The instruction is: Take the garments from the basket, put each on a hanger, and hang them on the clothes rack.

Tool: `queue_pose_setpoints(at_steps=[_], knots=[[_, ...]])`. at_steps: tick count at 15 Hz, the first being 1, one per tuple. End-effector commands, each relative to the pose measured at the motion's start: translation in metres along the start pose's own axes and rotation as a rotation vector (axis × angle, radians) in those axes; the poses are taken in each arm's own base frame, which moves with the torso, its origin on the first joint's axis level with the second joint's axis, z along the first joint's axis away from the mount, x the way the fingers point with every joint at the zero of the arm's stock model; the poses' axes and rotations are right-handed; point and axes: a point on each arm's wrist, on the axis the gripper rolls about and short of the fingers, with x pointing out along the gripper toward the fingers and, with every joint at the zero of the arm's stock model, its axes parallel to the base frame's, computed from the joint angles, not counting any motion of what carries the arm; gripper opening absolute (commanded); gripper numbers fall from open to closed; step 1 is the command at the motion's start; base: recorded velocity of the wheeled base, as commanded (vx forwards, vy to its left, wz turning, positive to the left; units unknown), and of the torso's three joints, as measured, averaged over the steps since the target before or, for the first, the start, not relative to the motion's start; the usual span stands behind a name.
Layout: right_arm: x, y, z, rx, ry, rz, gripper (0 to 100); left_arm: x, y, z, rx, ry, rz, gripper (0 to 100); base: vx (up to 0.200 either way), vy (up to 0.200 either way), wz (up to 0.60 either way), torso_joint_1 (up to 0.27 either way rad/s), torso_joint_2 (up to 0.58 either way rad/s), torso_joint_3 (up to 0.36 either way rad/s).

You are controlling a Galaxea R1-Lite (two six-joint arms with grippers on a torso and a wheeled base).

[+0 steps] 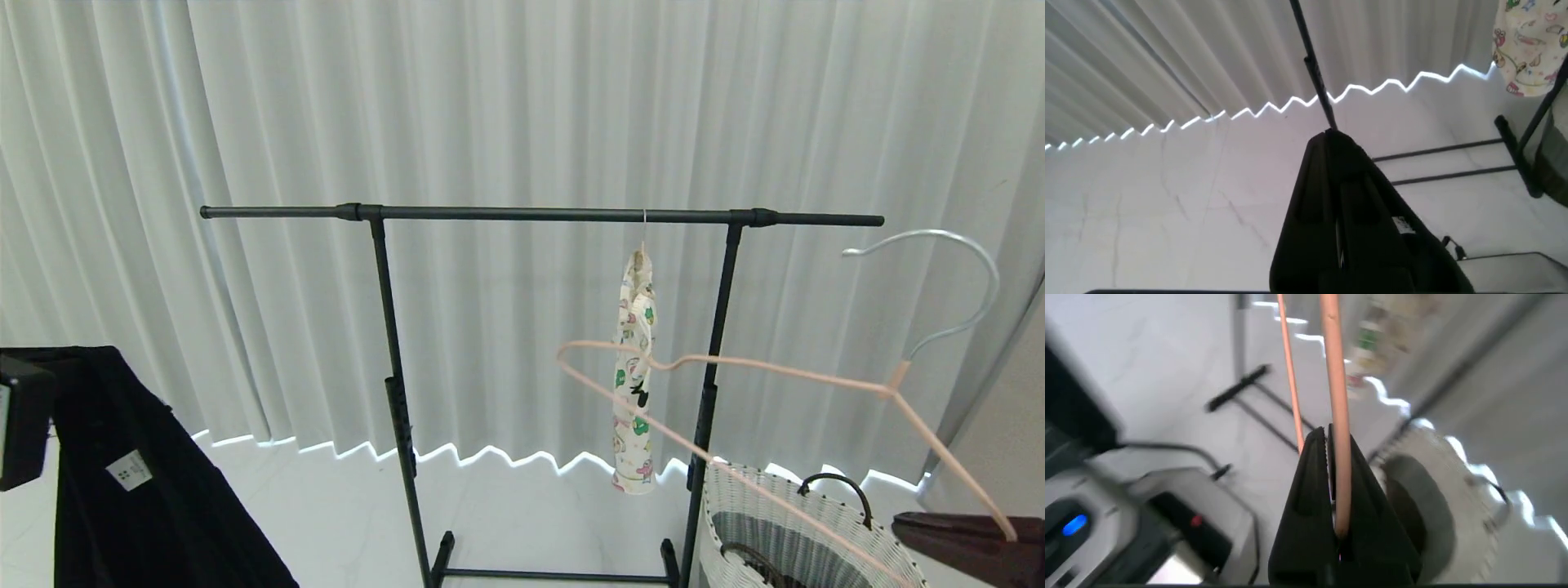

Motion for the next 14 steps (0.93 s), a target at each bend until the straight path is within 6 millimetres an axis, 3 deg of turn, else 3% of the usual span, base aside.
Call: queue_pose_setpoints(at_steps=[1, 6, 9, 14], knots=[[0.02, 0.022, 0.004, -0.056, 0.043, 0.182, 0, 0.029, -0.017, 0.007, -0.036, 0.086, -0.031, 0, 0.0, 0.0, 0.0, 0.0, 0.0, 0.0], [0.057, 0.048, 0.021, -0.04, 0.032, 0.298, 0, 0.075, -0.09, 0.037, -0.242, 0.13, 0.072, 0, 0.0, 0.0, 0.0, 0.0, 0.0, 0.0], [0.066, 0.051, 0.03, -0.01, 0.037, 0.304, 0, 0.085, -0.099, 0.039, -0.23, 0.143, 0.089, 0, 0.0, 0.0, 0.0, 0.0, 0.0, 0.0], [0.077, 0.053, 0.035, 0.057, 0.024, 0.319, 0, 0.072, -0.102, 0.039, -0.212, 0.124, 0.017, 0, 0.0, 0.0, 0.0, 0.0, 0.0, 0.0]])
